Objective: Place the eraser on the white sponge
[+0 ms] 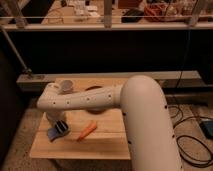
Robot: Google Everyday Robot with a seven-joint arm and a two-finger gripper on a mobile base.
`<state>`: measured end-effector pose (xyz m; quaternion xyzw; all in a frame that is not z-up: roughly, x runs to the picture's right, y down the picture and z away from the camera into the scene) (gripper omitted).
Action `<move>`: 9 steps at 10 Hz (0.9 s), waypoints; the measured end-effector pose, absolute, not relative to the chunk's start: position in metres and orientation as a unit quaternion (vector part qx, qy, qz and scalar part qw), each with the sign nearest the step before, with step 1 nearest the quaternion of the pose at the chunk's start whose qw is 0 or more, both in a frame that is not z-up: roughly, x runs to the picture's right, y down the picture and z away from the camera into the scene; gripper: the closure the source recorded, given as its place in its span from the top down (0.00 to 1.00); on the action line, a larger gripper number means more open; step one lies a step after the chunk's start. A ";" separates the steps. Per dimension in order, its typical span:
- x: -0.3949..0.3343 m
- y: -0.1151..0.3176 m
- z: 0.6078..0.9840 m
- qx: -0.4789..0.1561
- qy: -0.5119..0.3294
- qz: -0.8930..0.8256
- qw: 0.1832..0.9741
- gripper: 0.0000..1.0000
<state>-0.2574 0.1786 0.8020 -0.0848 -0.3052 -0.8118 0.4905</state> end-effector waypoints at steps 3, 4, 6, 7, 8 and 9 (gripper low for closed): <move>-0.258 0.179 0.803 -0.083 -0.307 -0.813 0.489 0.33; -0.259 0.179 0.803 -0.082 -0.307 -0.813 0.488 0.33; -0.260 0.178 0.803 -0.080 -0.308 -0.814 0.487 0.33; -0.260 0.178 0.803 -0.079 -0.308 -0.814 0.486 0.33; -0.260 0.178 0.804 -0.078 -0.309 -0.814 0.485 0.33; -0.260 0.178 0.804 -0.078 -0.309 -0.815 0.485 0.33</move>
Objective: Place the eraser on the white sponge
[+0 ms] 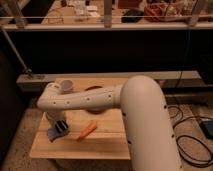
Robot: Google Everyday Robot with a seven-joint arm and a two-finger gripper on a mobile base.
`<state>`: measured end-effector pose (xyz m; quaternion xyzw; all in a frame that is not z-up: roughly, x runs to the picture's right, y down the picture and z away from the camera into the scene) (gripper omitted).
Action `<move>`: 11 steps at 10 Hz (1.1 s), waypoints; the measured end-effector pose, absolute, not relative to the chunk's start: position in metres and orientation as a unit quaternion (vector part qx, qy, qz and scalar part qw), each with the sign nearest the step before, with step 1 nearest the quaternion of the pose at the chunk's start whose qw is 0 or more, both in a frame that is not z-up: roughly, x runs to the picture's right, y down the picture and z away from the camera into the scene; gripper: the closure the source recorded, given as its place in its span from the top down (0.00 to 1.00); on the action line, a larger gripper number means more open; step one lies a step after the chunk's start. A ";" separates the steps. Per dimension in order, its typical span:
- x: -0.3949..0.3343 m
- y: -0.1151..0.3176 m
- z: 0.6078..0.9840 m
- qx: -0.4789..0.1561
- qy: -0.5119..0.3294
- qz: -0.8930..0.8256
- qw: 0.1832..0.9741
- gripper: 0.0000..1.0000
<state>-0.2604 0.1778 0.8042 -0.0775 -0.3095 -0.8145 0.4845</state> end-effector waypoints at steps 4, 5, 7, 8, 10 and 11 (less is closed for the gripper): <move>-0.262 0.178 0.805 -0.075 -0.311 -0.815 0.483 0.33; -0.262 0.177 0.805 -0.074 -0.311 -0.815 0.482 0.33; -0.263 0.178 0.805 -0.073 -0.312 -0.816 0.481 0.33; -0.263 0.178 0.805 -0.072 -0.313 -0.816 0.481 0.33; -0.263 0.177 0.806 -0.070 -0.313 -0.816 0.480 0.33; -0.264 0.177 0.806 -0.070 -0.314 -0.817 0.479 0.33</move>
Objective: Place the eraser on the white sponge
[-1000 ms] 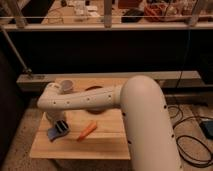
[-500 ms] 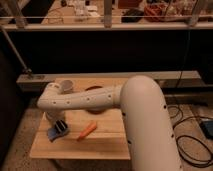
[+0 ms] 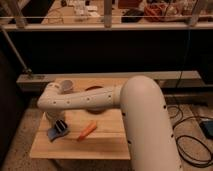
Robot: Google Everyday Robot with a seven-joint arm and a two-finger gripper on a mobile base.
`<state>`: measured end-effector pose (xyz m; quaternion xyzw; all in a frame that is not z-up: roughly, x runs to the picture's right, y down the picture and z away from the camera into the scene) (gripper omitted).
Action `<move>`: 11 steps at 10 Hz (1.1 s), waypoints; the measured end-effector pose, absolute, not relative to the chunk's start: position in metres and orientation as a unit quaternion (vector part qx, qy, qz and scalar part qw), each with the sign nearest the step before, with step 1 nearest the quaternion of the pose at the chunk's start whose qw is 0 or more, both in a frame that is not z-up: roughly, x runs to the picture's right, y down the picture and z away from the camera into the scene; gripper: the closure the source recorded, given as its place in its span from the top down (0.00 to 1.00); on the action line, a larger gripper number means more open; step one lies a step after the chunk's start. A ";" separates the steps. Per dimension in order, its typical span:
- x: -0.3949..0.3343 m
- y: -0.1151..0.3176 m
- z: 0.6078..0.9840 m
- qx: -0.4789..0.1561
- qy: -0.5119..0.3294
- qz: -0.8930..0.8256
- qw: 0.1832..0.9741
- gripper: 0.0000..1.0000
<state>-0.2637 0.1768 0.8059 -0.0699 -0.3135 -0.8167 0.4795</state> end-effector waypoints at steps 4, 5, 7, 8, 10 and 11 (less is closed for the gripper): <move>-0.265 0.177 0.806 -0.067 -0.315 -0.817 0.478 0.33; -0.265 0.177 0.806 -0.067 -0.315 -0.818 0.477 0.33; -0.266 0.177 0.806 -0.065 -0.316 -0.818 0.476 0.33; -0.266 0.177 0.806 -0.064 -0.316 -0.818 0.476 0.33; -0.266 0.177 0.806 -0.064 -0.317 -0.818 0.475 0.33; -0.266 0.177 0.806 -0.063 -0.318 -0.818 0.475 0.33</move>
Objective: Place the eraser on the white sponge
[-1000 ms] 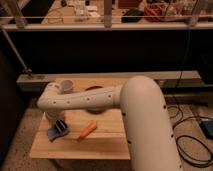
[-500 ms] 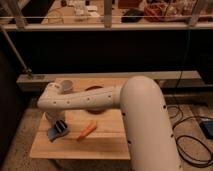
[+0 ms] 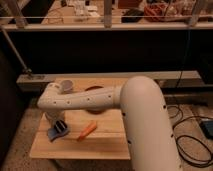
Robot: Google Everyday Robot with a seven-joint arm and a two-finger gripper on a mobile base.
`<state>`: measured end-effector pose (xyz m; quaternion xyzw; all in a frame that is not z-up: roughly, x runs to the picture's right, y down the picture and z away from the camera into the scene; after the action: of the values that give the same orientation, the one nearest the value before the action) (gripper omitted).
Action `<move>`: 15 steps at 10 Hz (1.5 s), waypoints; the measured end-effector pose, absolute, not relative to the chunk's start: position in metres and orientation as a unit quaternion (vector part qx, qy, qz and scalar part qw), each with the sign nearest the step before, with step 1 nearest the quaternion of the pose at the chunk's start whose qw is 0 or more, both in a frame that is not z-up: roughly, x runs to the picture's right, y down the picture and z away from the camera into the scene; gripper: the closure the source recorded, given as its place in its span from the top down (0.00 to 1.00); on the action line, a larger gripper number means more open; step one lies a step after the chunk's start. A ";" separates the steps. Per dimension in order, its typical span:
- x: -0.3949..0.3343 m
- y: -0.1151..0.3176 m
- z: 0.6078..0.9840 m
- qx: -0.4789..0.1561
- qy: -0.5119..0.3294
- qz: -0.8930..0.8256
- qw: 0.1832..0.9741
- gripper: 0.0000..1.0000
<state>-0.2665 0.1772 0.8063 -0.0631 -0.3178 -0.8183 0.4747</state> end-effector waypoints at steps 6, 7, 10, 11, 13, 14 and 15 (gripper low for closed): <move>-0.267 0.177 0.807 -0.060 -0.320 -0.819 0.473 0.33; -0.267 0.177 0.807 -0.060 -0.320 -0.819 0.473 0.33; -0.268 0.177 0.807 -0.059 -0.321 -0.819 0.472 0.33; -0.268 0.177 0.807 -0.059 -0.321 -0.819 0.472 0.33; -0.268 0.177 0.807 -0.058 -0.322 -0.819 0.471 0.33; -0.268 0.177 0.808 -0.058 -0.322 -0.819 0.471 0.33; -0.268 0.177 0.808 -0.057 -0.322 -0.819 0.471 0.34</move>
<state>-0.2678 0.1768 0.8076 -0.0571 -0.3225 -0.8193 0.4706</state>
